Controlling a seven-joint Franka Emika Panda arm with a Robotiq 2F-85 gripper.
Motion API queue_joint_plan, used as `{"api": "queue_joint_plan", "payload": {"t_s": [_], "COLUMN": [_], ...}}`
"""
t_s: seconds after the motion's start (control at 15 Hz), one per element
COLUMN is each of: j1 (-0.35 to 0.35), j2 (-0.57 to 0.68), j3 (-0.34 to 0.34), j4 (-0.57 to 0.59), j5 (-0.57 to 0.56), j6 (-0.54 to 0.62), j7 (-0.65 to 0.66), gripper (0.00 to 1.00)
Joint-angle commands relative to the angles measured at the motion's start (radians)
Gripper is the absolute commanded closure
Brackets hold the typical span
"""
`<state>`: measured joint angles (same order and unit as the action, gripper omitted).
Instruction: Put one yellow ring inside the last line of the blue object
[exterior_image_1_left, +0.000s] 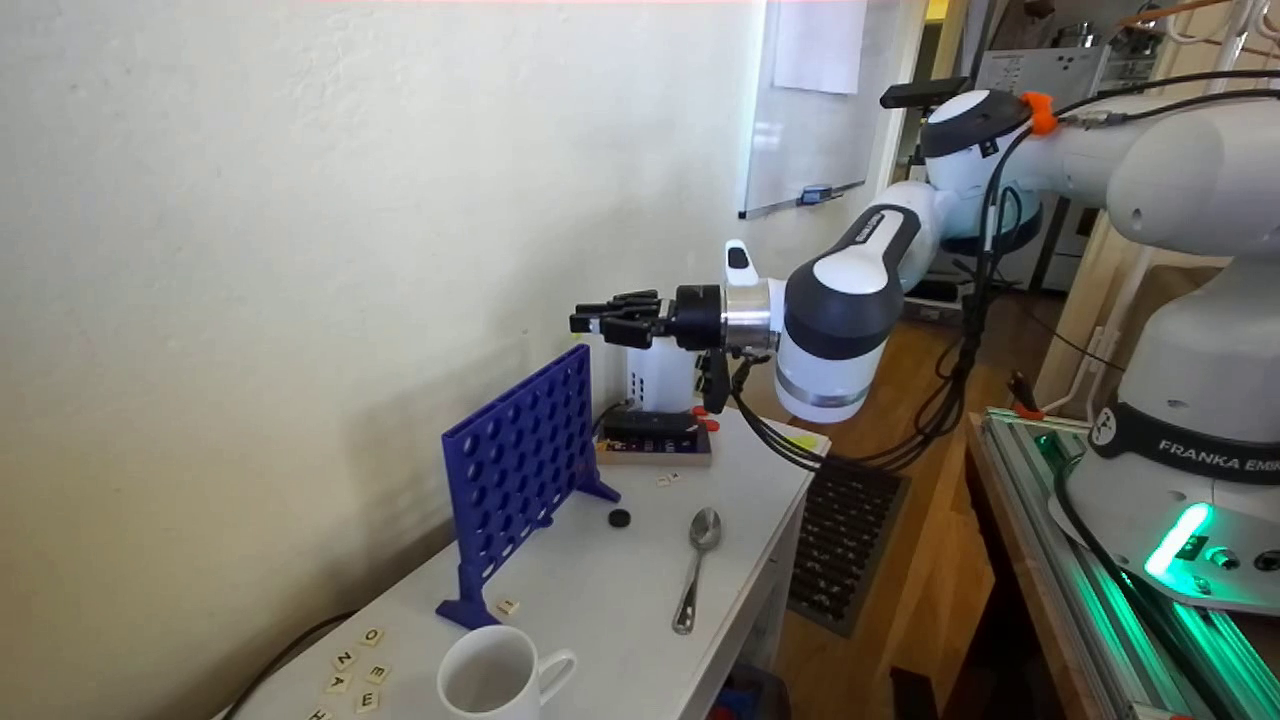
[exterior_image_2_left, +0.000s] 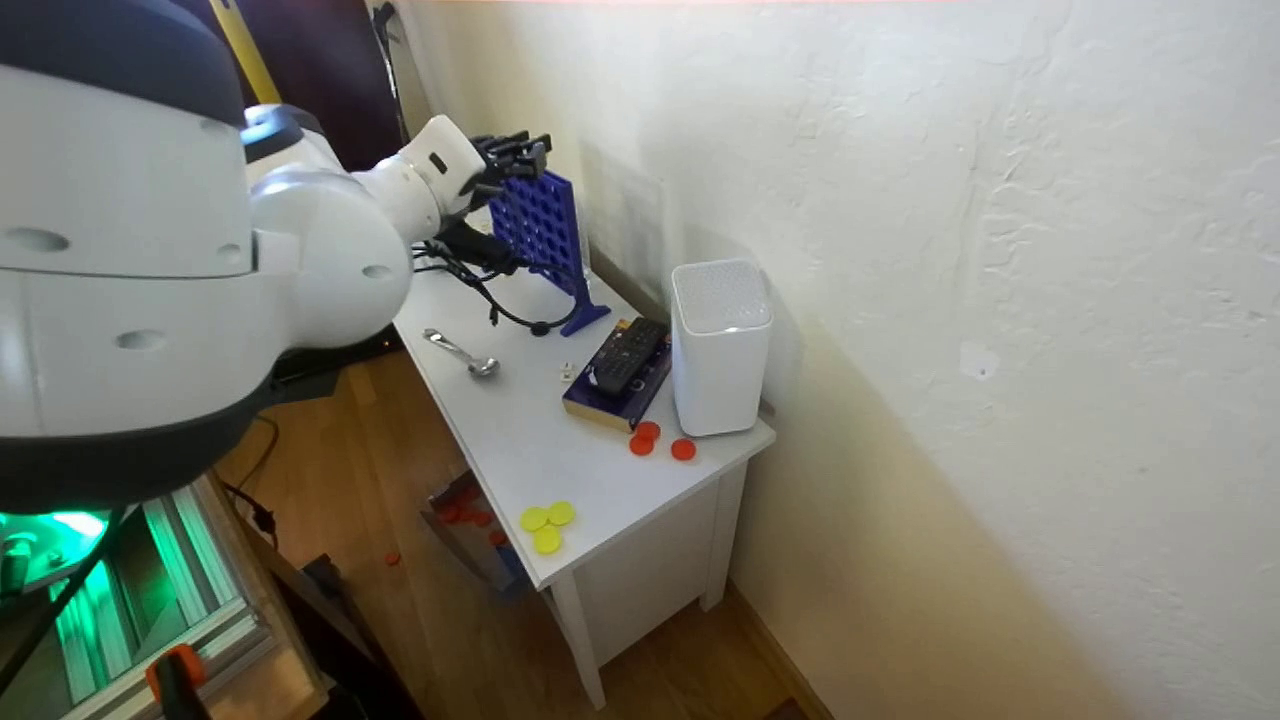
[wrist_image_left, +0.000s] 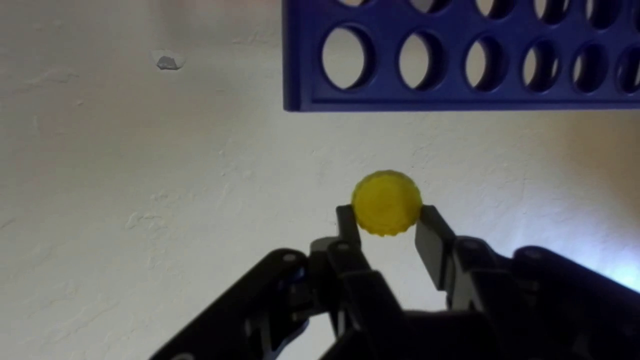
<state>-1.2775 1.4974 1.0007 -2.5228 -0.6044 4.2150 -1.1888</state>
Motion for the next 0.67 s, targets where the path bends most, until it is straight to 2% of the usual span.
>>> {"api": "queue_joint_plan", "payload": {"t_s": [0.0, 0.6], "j1": [0.022, 0.049], "j2": [0.000, 0.000], "j3": [0.001, -0.007], "j4": [0.043, 0.075], "j5": [-0.036, 0.009], "j6": [0.026, 0.026], "j7": [0.058, 0.026], "gripper": [0.91, 0.91]}}
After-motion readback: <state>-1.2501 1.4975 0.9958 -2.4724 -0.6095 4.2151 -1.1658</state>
